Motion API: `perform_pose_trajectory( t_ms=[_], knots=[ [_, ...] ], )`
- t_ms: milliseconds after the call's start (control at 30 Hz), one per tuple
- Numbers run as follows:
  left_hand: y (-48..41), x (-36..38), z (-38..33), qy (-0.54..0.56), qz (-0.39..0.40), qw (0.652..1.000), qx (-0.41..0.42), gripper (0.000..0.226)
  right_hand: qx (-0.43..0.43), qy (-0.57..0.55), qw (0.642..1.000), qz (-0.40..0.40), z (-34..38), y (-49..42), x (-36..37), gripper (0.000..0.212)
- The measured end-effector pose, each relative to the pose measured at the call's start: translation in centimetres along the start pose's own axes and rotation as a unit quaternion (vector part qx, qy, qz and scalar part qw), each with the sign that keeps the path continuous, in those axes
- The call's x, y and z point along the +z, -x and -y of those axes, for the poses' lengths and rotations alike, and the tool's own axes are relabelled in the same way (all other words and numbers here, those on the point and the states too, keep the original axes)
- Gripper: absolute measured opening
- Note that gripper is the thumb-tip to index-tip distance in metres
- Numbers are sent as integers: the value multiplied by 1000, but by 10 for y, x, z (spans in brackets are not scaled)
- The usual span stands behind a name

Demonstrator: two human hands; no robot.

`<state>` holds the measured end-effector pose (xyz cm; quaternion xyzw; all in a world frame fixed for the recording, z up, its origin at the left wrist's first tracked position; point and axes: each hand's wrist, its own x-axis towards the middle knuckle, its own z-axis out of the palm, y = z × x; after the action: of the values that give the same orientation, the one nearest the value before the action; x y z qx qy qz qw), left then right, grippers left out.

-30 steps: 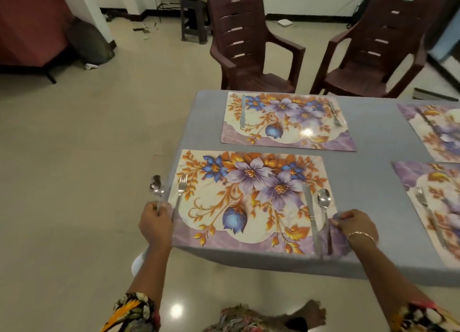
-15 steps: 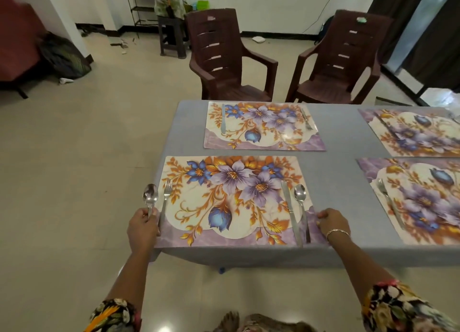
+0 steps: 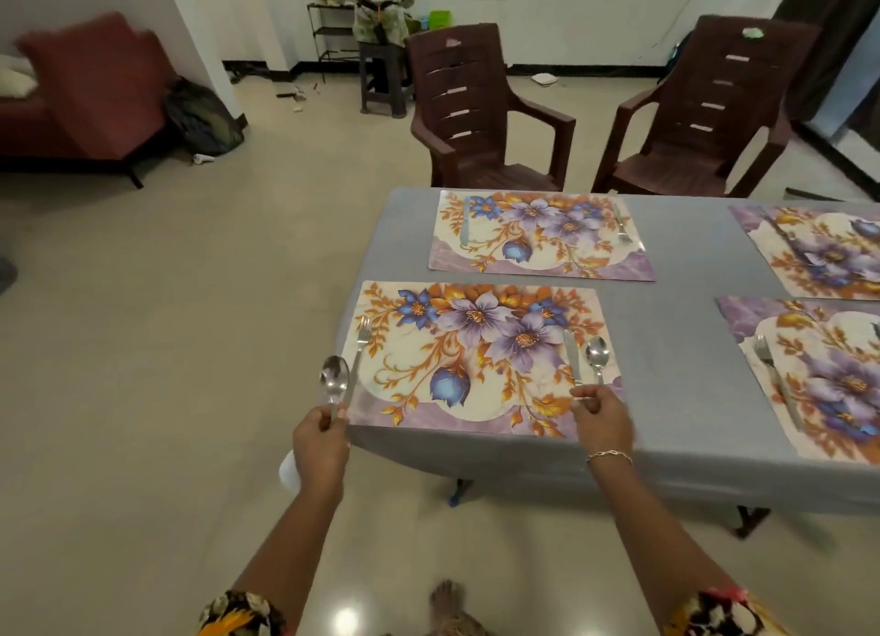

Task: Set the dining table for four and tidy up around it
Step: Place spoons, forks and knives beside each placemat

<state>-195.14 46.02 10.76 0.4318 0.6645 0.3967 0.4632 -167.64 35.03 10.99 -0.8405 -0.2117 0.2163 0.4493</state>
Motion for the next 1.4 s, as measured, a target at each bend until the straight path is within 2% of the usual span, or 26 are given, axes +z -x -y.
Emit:
perform_pose_trajectory(
  t_ms=[100,200,400,533,733,867,1033,1167,1400],
  knots=[
    [4,-24,0,38,18,999,-28,26,-19,-38,996,75,19,29,34,17],
    [2,-52,-8,84,18,995,-47,23,-50,-31,987,151,40,52,72,28],
    [-32,-117,-18,145,16,988,-57,14,-66,-51,956,282,104,100,175,30],
    [-78,-172,-17,170,3,983,-65,15,-62,-62,920,381,148,147,267,32],
    [-158,-259,-15,142,8,987,-72,6,-19,-80,876,475,218,215,392,13],
    [-208,-292,-24,118,-1,991,-58,9,33,-122,862,491,257,239,444,20],
    [-272,-302,-37,120,28,991,-48,9,58,-119,855,501,289,224,495,15],
    [-330,-299,-51,151,41,986,-62,9,91,-143,853,494,317,190,541,10],
    [-469,-274,-108,82,69,991,-79,14,137,-181,879,420,382,76,620,14]
  ],
)
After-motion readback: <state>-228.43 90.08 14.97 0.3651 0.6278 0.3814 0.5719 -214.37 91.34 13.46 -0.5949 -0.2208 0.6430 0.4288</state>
